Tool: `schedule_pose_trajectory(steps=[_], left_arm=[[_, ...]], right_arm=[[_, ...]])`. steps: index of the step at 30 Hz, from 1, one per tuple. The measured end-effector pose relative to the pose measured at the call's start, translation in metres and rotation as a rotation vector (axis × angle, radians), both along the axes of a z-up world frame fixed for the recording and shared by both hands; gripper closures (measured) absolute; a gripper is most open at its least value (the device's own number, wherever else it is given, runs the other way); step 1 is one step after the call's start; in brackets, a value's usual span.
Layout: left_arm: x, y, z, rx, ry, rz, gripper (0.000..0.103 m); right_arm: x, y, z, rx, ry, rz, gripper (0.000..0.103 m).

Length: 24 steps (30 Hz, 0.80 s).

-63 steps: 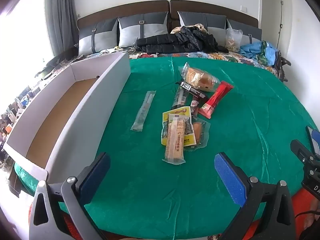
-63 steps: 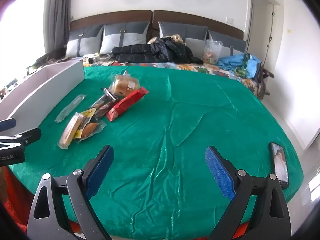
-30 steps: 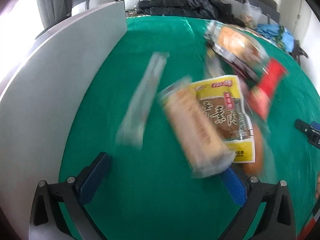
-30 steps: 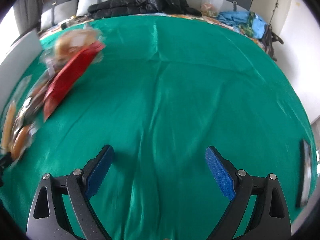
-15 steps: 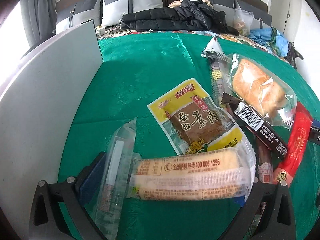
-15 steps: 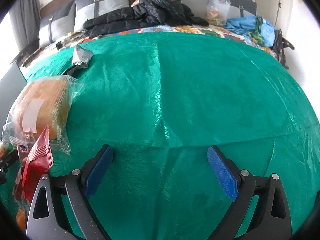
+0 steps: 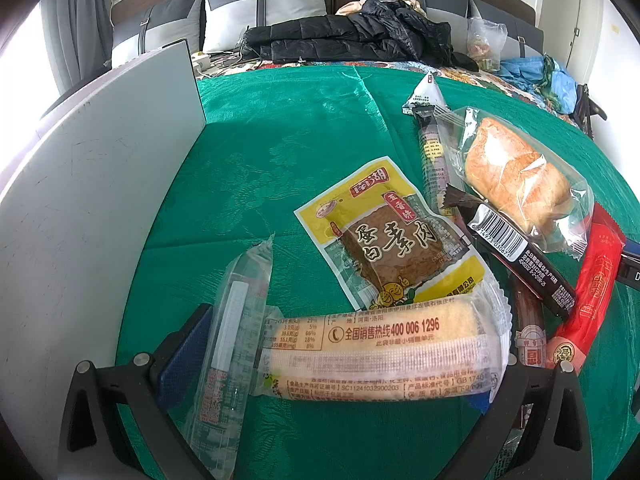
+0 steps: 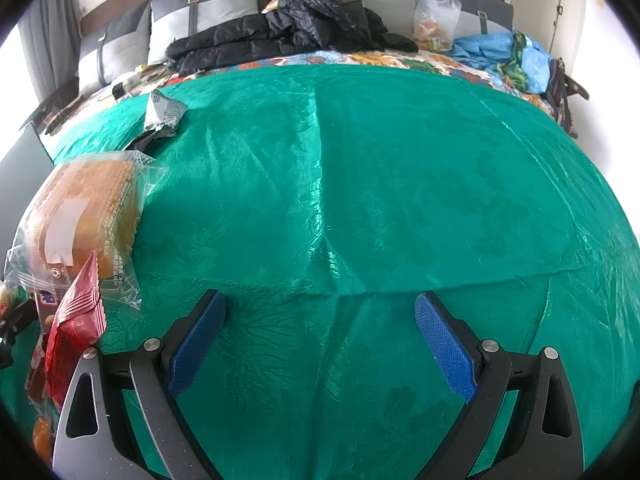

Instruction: Organize snacks

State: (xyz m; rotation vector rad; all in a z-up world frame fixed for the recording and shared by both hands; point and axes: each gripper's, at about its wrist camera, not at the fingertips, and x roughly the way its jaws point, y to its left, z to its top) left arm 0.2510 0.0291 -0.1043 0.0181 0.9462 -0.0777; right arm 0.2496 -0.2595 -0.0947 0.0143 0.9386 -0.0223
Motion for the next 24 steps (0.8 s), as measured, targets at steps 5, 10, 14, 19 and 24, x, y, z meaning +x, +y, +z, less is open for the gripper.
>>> schedule_pose_trajectory(steps=[5,10,14,19,24], left_arm=[[-0.0001,0.0,0.0002,0.0,0.0,0.0,0.0],[-0.0001,0.0007,-0.0003,0.0,-0.001,0.0,0.0],[0.0,0.0004,-0.0007,0.001,-0.001,0.0,0.0],[-0.0001,-0.0003,-0.0001,0.0,-0.001,0.001,0.0],[0.0005,0.0002,0.0001,0.001,0.0,0.001,0.0]], right_arm=[[-0.0008,-0.001,0.0002,0.0,0.0,0.0,0.005],[-0.0004,-0.0008,0.0003,0.0,0.0,0.0,0.005],[-0.0015,-0.0022,0.0002,0.001,0.0,0.0,0.005],[-0.0015,-0.0019,0.0001,0.001,-0.001,0.0,0.005],[-0.0024,-0.0031,0.0003,0.001,0.0,0.0,0.005]])
